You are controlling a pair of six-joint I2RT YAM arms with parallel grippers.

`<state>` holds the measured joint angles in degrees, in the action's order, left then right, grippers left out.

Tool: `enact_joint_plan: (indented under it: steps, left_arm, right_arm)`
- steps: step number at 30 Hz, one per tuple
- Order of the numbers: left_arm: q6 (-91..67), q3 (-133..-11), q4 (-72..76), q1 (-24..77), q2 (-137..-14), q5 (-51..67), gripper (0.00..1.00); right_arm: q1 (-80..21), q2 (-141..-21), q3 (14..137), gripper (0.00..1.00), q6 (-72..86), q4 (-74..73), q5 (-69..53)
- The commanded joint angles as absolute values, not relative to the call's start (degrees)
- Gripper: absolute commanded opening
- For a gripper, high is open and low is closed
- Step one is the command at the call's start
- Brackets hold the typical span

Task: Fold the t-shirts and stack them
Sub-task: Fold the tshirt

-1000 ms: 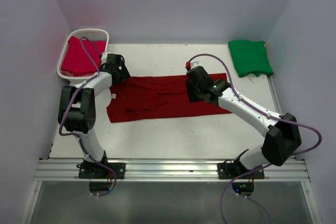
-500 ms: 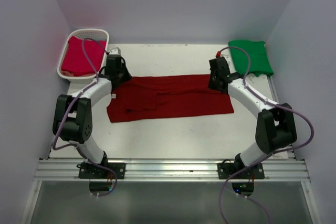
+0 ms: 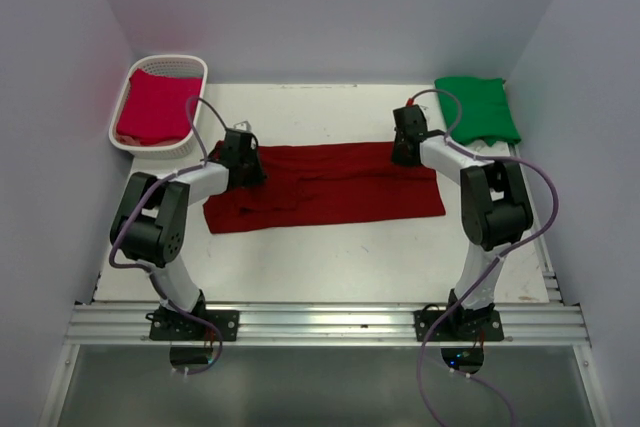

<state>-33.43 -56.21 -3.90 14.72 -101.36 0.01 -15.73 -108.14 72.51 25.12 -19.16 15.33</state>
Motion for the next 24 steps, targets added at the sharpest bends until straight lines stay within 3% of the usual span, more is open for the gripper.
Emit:
enact_joint_plan:
  steps: [1,10,24]
  left_arm:
    - [-35.5,-53.1,-2.4,16.3,-96.3,-2.3,0.0]
    - [-36.8,-47.7,-2.5,17.8,-96.5,-4.7,0.0]
    - [-36.4,-62.1,-6.3,15.1,-109.4,-5.3,0.0]
  right_arm:
    - [-15.7,-109.6,74.5,0.0,24.3,-14.9,14.6]
    - [-15.6,-112.6,73.2,0.0,24.1,-15.0,12.2]
    - [-19.6,-103.1,55.1,0.0,26.8,-22.8,8.0]
